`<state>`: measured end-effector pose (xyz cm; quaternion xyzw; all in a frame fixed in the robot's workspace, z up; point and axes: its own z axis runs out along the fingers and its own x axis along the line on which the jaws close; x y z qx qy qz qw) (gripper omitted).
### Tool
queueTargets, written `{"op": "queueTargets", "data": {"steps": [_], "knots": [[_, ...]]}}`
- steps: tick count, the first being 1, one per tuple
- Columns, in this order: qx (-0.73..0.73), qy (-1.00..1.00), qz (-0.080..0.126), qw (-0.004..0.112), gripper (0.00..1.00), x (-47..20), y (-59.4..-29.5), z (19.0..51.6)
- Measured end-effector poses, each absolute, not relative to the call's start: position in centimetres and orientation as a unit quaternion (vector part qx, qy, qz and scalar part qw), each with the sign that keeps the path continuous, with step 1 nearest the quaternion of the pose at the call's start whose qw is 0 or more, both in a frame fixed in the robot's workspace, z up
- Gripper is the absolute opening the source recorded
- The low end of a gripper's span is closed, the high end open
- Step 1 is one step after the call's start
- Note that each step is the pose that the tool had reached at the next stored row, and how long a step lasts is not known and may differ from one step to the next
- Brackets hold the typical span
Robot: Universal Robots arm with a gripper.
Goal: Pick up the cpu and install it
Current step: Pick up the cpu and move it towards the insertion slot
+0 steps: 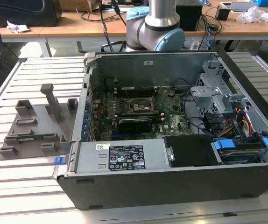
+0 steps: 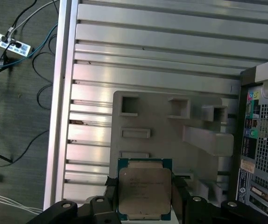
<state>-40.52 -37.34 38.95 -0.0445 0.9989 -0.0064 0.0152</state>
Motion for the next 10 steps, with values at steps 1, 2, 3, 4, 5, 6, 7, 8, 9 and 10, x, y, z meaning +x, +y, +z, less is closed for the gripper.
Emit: {"op": "queueTargets", "data": {"steps": [1, 2, 3, 4, 5, 6, 7, 8, 9, 10], "knots": [[-0.045, 0.999, -0.006, 0.015, 0.55, -40.5, -37.3, 38.9], [-0.045, 0.999, -0.006, 0.015, 0.55, -40.5, -37.3, 38.9], [-0.045, 0.999, -0.006, 0.015, 0.55, -40.5, -37.3, 38.9], [-0.044, 0.999, -0.006, 0.015, 0.55, -40.5, -37.3, 39.0], [-0.045, 0.999, -0.006, 0.015, 0.55, -40.3, -37.3, 39.0], [-0.045, 0.999, -0.006, 0.015, 0.55, -40.2, -37.3, 38.9], [-0.045, 0.999, -0.006, 0.015, 0.55, -40.0, -37.3, 38.9], [-0.045, 0.999, -0.006, 0.015, 0.55, -39.9, -37.3, 38.9], [-0.044, 0.999, -0.006, 0.015, 0.55, -39.7, -37.3, 38.9], [-0.044, 0.999, -0.006, 0.015, 0.55, -39.5, -37.3, 39.0]]}}
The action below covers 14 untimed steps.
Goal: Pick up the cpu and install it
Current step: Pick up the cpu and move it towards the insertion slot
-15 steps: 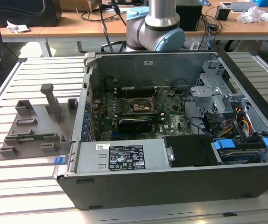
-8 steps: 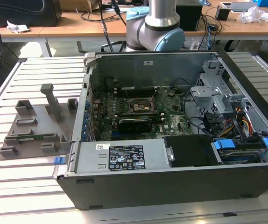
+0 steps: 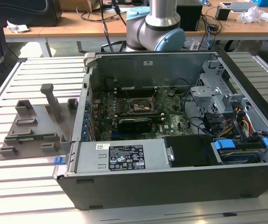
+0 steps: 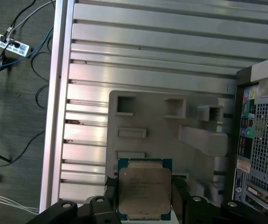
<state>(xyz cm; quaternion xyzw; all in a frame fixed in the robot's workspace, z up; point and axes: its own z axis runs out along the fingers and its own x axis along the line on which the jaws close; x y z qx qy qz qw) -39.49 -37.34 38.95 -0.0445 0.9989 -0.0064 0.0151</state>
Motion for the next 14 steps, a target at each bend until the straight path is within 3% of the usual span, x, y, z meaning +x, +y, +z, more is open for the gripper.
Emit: {"op": "queueTargets", "data": {"steps": [14], "knots": [[-0.045, 0.999, -0.006, 0.015, 0.55, -37.3, -37.3, 38.9]]}}
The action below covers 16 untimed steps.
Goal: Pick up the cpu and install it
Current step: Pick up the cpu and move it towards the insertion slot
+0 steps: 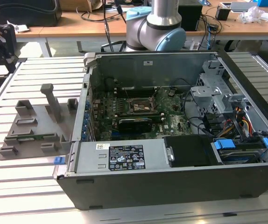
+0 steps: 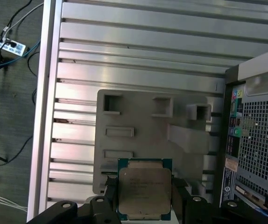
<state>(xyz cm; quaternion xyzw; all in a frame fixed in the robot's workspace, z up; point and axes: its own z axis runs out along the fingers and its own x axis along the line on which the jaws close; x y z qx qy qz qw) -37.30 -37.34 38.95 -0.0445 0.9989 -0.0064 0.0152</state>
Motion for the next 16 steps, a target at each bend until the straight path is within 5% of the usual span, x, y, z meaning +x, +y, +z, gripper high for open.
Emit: {"op": "queueTargets", "data": {"steps": [16], "knots": [[-0.045, 0.999, -0.006, 0.015, 0.55, -34.2, -37.3, 38.9]]}}
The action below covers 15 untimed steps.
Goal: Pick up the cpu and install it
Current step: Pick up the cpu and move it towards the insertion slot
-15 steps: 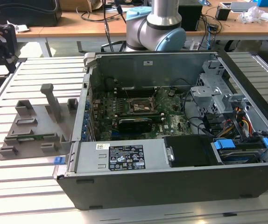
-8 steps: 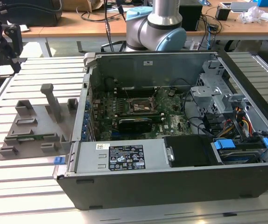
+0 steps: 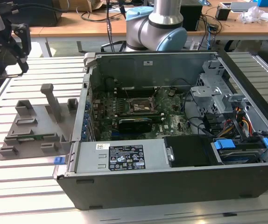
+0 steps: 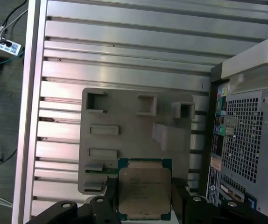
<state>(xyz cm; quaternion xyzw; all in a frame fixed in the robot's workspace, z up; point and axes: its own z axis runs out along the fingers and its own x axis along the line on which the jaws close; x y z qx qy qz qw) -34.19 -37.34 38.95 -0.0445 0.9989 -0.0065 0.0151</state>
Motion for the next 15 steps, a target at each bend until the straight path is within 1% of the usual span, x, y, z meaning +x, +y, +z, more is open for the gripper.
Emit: {"op": "queueTargets", "data": {"steps": [15], "knots": [[-0.045, 0.999, -0.007, 0.015, 0.55, -30.0, -37.3, 38.9]]}}
